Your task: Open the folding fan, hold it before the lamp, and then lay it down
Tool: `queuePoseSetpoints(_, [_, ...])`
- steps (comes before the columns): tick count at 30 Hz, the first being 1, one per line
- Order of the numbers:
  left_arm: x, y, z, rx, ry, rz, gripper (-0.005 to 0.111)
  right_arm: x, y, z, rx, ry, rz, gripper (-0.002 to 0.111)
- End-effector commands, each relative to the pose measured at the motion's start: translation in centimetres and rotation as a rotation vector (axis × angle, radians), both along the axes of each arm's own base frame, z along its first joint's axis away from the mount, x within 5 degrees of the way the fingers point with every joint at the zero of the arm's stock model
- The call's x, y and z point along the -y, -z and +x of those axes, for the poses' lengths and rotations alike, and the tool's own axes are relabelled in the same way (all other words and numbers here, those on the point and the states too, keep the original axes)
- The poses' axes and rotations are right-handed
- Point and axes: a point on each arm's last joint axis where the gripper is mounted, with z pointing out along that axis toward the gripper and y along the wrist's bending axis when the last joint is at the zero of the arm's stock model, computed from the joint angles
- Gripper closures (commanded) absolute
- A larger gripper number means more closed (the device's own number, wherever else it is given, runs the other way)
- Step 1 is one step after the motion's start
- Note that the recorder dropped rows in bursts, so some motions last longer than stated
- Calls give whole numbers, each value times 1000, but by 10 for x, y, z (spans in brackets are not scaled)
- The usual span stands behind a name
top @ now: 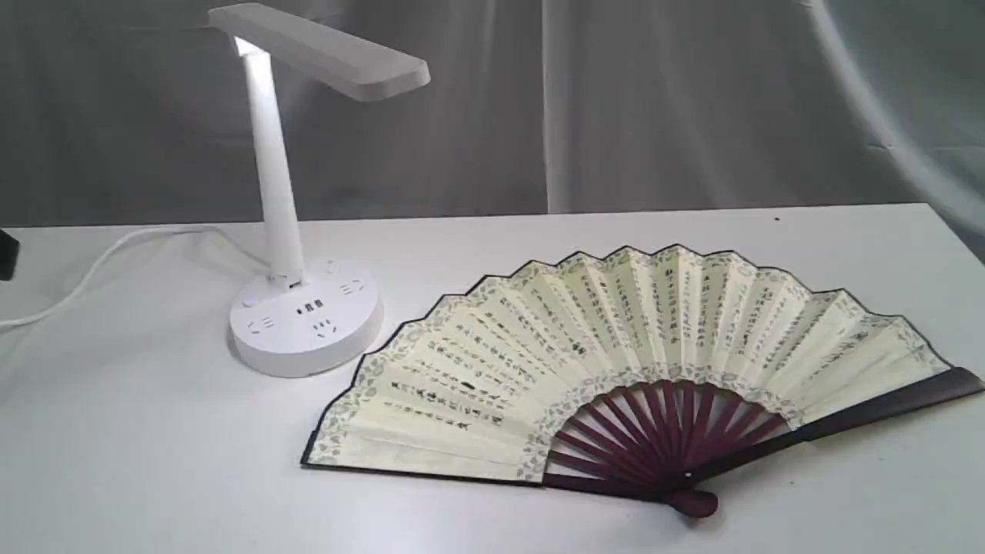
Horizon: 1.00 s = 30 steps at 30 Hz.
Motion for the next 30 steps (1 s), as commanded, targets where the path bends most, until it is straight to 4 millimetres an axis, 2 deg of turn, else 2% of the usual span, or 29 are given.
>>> queuePoseSetpoints(1, [-1,-23,-20,91,1,-10,107,0,-22,-22,94,-6,-12,108])
queuePoseSetpoints(7, [-3,-61,-65,279,-1,-19,107,-3,-59,-70,270,-6,-26,108])
queuePoseSetpoints(11, [-4,-84,-104,417,0,-24,107,-6,-78,-110,389,-6,-36,108])
queuePoseSetpoints(14, [-6,-95,-142,496,-1,-27,107,-8,-88,-143,466,-3,-44,108])
queuePoseSetpoints(19, [-8,-103,-203,613,-11,-41,107,-12,-95,-200,580,2,-50,108])
queuePoseSetpoints(24, [-10,-105,-256,777,-7,-56,107,-16,-95,-243,707,2,-48,108])
queuePoseSetpoints(30, [-14,-93,-316,930,-12,-35,107,-19,-87,-287,806,10,-42,108])
